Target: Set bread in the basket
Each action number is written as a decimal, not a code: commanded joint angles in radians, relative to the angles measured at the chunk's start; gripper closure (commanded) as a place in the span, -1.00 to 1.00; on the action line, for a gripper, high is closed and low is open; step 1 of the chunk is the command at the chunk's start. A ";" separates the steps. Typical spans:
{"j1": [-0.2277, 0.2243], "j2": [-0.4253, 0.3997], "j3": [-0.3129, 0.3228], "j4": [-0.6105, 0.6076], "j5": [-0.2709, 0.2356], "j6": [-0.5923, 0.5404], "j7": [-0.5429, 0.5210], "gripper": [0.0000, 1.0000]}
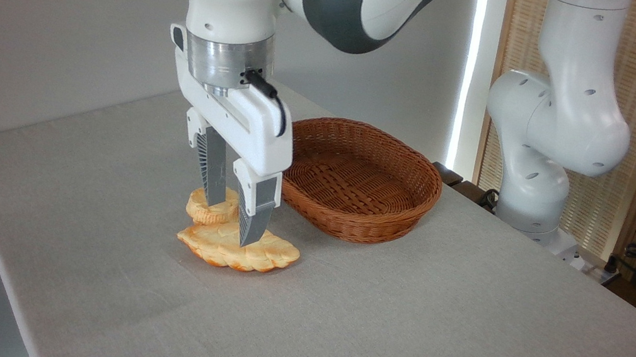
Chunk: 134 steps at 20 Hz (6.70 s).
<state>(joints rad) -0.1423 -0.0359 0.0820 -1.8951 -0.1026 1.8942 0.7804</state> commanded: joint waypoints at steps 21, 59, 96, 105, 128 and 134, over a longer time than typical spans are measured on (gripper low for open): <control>-0.143 0.087 0.001 -0.121 0.110 -0.003 0.493 -1.00; -0.143 0.114 0.004 -0.084 0.043 0.000 0.436 -1.00; -0.151 0.024 0.013 -0.076 0.075 -0.017 0.427 0.25; -0.232 -0.159 -0.008 -0.062 0.023 -0.213 0.047 0.24; -0.500 -0.164 -0.008 -0.136 -0.043 -0.488 -0.471 -1.00; -0.519 -0.164 -0.013 -0.134 -0.043 -0.484 -0.470 -1.00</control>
<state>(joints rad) -0.6492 -0.1965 0.0603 -2.0361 -0.1278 1.4166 0.3192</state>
